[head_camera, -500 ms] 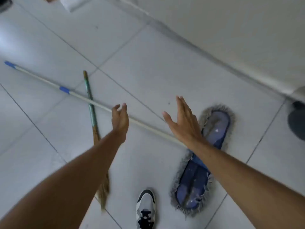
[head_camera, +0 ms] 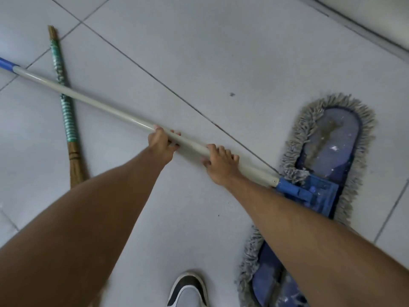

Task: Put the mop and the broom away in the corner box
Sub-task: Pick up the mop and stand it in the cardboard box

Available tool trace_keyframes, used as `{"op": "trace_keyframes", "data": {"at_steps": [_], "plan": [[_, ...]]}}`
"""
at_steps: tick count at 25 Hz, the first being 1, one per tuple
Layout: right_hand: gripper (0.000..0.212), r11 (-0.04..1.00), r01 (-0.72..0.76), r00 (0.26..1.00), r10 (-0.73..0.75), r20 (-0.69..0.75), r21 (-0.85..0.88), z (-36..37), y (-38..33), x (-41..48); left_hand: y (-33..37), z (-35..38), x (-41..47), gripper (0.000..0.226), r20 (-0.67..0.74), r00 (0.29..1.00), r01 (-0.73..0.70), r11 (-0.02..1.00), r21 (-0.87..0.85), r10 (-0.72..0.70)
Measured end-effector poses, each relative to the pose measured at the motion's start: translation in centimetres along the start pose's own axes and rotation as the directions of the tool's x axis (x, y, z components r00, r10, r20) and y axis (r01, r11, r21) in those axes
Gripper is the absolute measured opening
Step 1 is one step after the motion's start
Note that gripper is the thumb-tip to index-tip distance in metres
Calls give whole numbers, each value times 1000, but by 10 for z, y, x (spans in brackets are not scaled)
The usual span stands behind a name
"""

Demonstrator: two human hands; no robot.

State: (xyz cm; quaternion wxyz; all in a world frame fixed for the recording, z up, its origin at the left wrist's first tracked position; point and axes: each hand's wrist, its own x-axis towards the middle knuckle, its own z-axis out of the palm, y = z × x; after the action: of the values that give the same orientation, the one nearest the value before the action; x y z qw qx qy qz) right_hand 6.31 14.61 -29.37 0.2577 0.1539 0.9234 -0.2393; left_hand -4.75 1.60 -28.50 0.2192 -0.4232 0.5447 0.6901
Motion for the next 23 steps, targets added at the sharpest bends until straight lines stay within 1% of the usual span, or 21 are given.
{"op": "trace_keyframes", "data": {"at_steps": [1,3,5,7,9,11,13,15,17,18,21,23], "plan": [[43,999,-34,999,34,-12,11,0,1,1,1,2,0,27,-5,1000,14,999,-41,-14],[36,998,-61,998,62,-20,19,-12,-6,-10,9,-1,-17,27,-16,999,33,998,-61,-34],[30,996,-88,995,89,-53,29,-36,-9,-33,22,0,-49,32,8,998,60,996,-63,-60],[24,993,-99,990,105,-89,69,-80,-13,-66,56,12,-93,43,11,999,43,989,-140,-42],[17,990,-91,986,105,-128,106,-141,-11,-100,104,39,-143,47,-33,999,-8,958,-286,-2],[13,988,-76,982,97,-161,133,-214,-5,-140,150,70,-209,42,-79,995,-86,929,-361,61],[14,983,-68,976,101,-192,173,-282,-1,-189,184,103,-289,36,-46,986,-168,917,-362,162],[15,969,-71,967,125,-223,239,-348,5,-246,205,132,-384,30,42,964,-234,912,-338,263],[22,947,-57,951,147,-271,315,-415,9,-313,224,159,-484,24,160,915,-308,897,-317,370],[27,930,-57,940,172,-295,363,-451,11,-352,236,174,-540,20,231,879,-341,888,-308,417],[29,878,-51,888,258,-380,476,-542,25,-464,257,221,-696,14,436,733,-445,853,-274,523],[26,815,-28,830,341,-441,578,-592,42,-538,260,254,-802,14,577,614,-495,833,-249,538]]}}
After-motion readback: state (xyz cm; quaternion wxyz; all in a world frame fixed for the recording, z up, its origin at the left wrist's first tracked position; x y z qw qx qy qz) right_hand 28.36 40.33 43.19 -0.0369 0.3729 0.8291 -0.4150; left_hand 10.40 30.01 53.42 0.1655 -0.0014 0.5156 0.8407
